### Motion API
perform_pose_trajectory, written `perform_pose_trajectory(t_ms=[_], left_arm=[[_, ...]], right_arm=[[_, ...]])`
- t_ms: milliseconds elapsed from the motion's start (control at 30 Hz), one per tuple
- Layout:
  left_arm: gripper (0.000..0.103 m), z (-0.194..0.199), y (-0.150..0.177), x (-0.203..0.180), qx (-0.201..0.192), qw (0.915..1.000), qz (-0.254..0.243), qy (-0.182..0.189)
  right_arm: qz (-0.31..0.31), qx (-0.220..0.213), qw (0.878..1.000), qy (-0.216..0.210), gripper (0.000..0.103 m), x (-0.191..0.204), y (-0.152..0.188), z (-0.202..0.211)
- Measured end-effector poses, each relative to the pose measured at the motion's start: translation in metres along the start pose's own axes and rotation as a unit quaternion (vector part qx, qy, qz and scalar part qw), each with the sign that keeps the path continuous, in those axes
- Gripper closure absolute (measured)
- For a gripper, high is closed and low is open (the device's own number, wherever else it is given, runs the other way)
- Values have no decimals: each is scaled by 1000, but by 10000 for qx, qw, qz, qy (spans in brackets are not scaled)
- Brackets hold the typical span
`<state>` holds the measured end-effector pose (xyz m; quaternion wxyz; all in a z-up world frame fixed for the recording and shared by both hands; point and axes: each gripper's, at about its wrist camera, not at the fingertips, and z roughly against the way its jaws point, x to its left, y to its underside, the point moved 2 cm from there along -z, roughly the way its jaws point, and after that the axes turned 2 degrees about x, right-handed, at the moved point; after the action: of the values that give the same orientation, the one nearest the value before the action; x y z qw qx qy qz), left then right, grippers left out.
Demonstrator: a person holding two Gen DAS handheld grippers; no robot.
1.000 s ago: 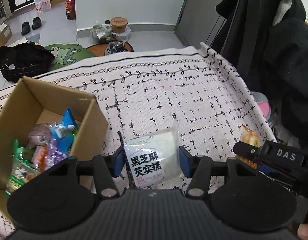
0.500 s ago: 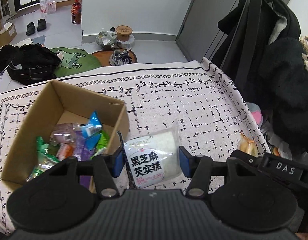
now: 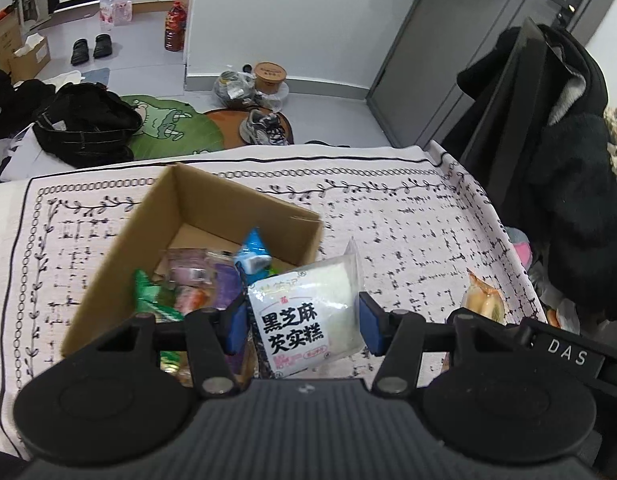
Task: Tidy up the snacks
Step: 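Carry both snacks over the box and open both tools to drop them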
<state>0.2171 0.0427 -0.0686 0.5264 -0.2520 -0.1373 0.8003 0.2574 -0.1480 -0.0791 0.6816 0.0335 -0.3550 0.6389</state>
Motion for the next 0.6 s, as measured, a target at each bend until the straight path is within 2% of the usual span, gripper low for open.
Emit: perform_pose_trajectory(t_ms=[600], left_arm=[[49,11,-9,85,-54,9985,543,-75]], right_arm=[[367,423,9984,-85,68,75,27,-41]])
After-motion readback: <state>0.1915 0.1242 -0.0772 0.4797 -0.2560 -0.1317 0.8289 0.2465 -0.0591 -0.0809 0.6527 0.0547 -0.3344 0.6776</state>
